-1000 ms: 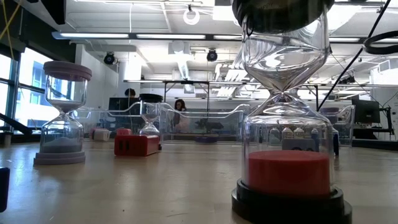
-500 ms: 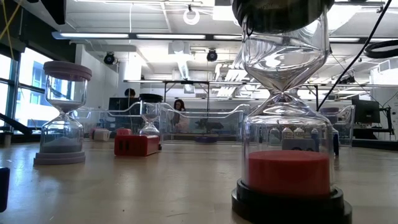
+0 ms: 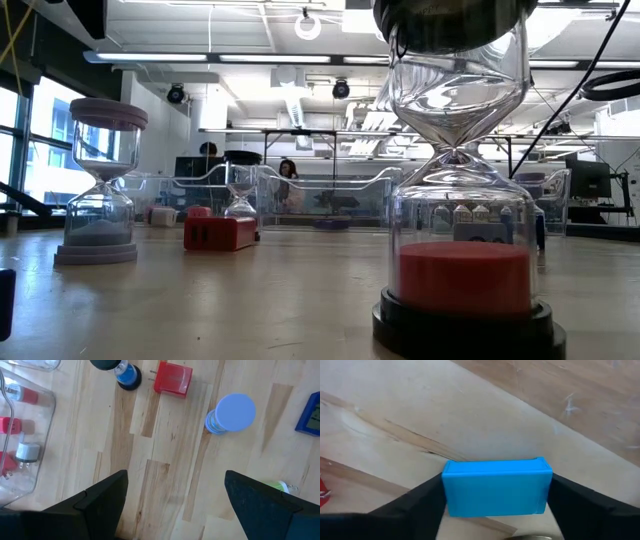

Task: Pick & Place Office items
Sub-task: Put the light blue digital clock into the middle transparent bin

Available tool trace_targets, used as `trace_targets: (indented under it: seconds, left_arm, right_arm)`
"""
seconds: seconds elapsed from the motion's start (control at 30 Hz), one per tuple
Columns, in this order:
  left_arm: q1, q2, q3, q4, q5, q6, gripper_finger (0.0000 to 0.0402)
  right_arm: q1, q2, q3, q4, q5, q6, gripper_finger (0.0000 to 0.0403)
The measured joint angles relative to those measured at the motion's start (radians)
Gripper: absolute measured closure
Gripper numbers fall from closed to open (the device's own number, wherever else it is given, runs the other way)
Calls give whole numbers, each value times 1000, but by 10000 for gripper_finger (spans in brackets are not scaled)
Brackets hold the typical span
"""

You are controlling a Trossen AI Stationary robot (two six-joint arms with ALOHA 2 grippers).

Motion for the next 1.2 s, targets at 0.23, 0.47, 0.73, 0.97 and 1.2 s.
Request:
trace_targets:
  seconds: [0.23,0.47,0.73,0.97,1.2]
  left_arm:
    - [0,0,0,31,-17,0,77]
    - [16,0,0,71,-45,-6,77]
    - [47,0,0,74,-44,-38,77]
    - [47,0,0,79,-43,-53,77]
    - [67,0,0,97,-47,-89,77]
  right_arm:
    - [-42,-10,-1,17,-71,-32,126]
    - [-96,-75,26,-1,-80,-118,126]
    - [-196,-160,140,-187,-21,-303,126]
    - [-344,-199,310,-324,106,-583,126]
    - [-524,-199,501,-371,206,-969,126]
